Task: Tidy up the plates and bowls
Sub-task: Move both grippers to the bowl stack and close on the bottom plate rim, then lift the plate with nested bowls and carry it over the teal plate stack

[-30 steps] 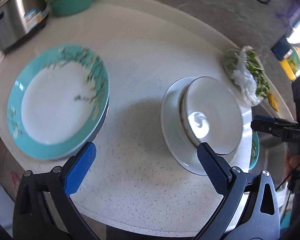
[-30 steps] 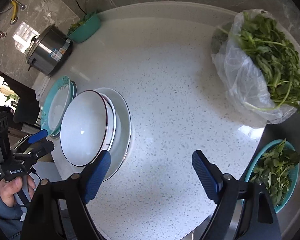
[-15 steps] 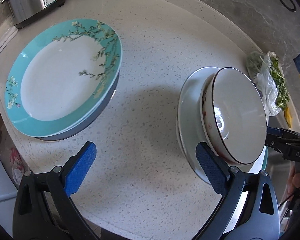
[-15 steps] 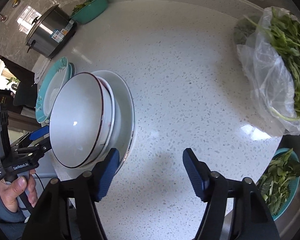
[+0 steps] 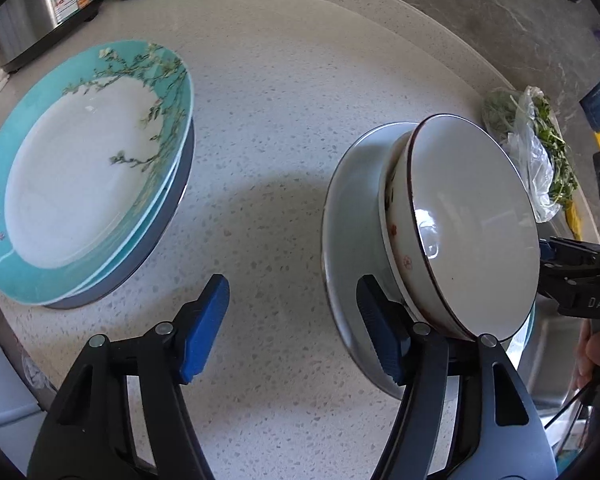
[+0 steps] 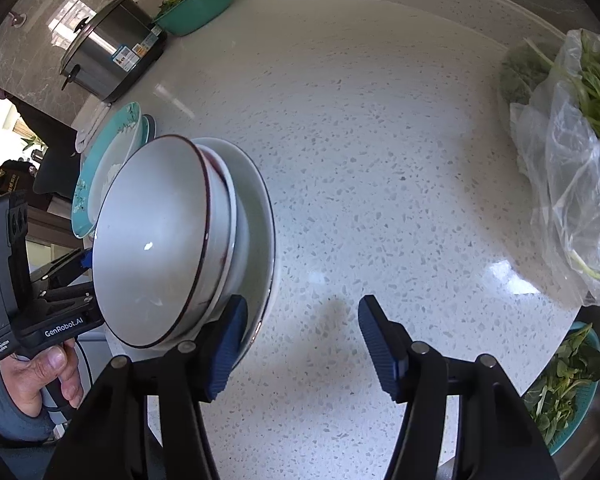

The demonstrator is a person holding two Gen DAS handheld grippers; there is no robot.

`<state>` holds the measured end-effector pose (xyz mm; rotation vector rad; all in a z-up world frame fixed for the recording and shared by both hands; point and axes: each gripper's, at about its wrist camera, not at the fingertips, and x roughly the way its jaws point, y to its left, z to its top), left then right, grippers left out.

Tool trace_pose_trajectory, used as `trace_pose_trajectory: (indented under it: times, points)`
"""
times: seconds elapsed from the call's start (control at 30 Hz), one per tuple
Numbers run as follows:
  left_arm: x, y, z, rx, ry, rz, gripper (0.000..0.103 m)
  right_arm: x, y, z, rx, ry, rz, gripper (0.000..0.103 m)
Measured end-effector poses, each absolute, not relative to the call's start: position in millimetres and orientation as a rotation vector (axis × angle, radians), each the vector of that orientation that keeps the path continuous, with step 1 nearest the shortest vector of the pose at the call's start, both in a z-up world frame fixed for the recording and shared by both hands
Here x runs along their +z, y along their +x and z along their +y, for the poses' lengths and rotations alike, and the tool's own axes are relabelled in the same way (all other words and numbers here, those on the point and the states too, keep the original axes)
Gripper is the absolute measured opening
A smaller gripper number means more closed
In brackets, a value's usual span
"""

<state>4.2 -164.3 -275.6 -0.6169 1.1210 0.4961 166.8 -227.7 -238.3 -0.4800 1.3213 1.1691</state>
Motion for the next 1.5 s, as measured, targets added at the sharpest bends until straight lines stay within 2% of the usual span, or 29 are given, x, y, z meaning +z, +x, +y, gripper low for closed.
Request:
trace_pose_trajectory:
  times: [0.2, 0.23, 0.3, 0.47, 0.57, 0.77, 0.8, 0.9, 1.5]
  points:
    - [-278.0, 12.6, -161.7, 0.480, -0.606, 1.110, 0.064, -244.1, 169.5, -225.2, 1.199, -0.451, 1.327, 0.057]
    - [-279.0, 14.1, -162.3, 0.473, -0.604, 1.110, 0.063, -244.5, 169.5, -225.1, 1.201, -0.448, 1.327, 0.057]
    - [-284.5, 18.5, -165.0, 0.457, -0.595, 1.120, 0.050, -246.0, 168.9, -224.3, 1.218, -0.439, 1.329, 0.055]
    - [-292.0, 25.8, -170.5, 0.425, -0.603, 1.098, 0.042, -249.9, 167.4, -222.1, 1.234, -0.435, 1.318, 0.054]
    - [-293.7, 31.6, -174.3, 0.418, -0.595, 1.091, 0.042, -252.7, 165.9, -219.2, 1.241, -0.435, 1.314, 0.052]
    - [-295.3, 40.6, -177.6, 0.409, -0.594, 1.085, 0.041, -255.5, 162.3, -210.5, 1.262, -0.416, 1.311, 0.030]
    - [-294.9, 42.5, -178.5, 0.408, -0.588, 1.086, 0.035, -255.8, 159.5, -208.5, 1.271, -0.422, 1.311, 0.024]
    - [-289.7, 46.3, -181.6, 0.393, -0.557, 1.075, 0.014, -255.0, 154.0, -204.8, 1.269, -0.445, 1.297, 0.023]
    - [-285.6, 54.9, -185.8, 0.383, -0.528, 1.099, 0.011, -251.4, 152.2, -205.6, 1.209, -0.453, 1.282, 0.021]
